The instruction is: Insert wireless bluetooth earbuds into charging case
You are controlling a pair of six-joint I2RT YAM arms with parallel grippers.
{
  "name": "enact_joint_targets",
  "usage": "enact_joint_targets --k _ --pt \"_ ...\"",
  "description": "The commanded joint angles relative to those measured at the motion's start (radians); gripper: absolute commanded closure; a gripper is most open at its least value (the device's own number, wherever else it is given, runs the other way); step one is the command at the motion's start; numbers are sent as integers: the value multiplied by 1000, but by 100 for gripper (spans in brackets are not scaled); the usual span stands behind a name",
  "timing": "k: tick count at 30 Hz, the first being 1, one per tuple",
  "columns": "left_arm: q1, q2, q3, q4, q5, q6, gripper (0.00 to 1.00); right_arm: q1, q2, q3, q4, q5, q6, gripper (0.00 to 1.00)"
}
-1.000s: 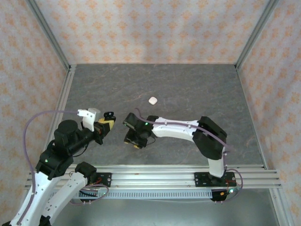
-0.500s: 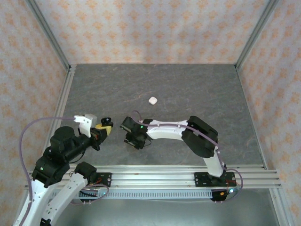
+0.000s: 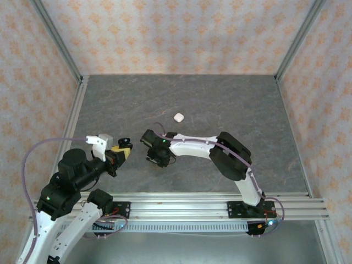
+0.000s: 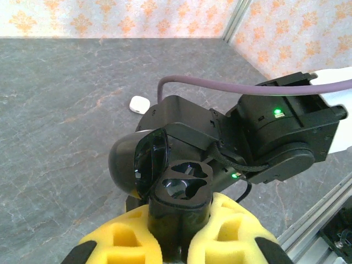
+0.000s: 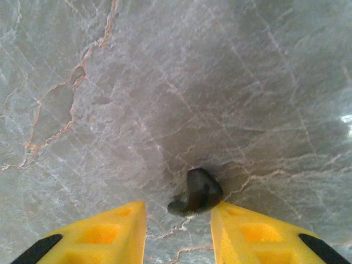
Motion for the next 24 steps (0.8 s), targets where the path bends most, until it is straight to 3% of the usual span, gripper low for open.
enact_joint_targets --k 1,14,24 --pt "5 -18 -17 0 12 -15 100 -9 36 35 -76 48 -44 66" --pt "5 -57 -29 9 21 -31 100 -16 86 199 -308 105 -220 63" --pt "5 -83 -54 18 69 -61 100 -14 17 202 -375 105 -260 61"
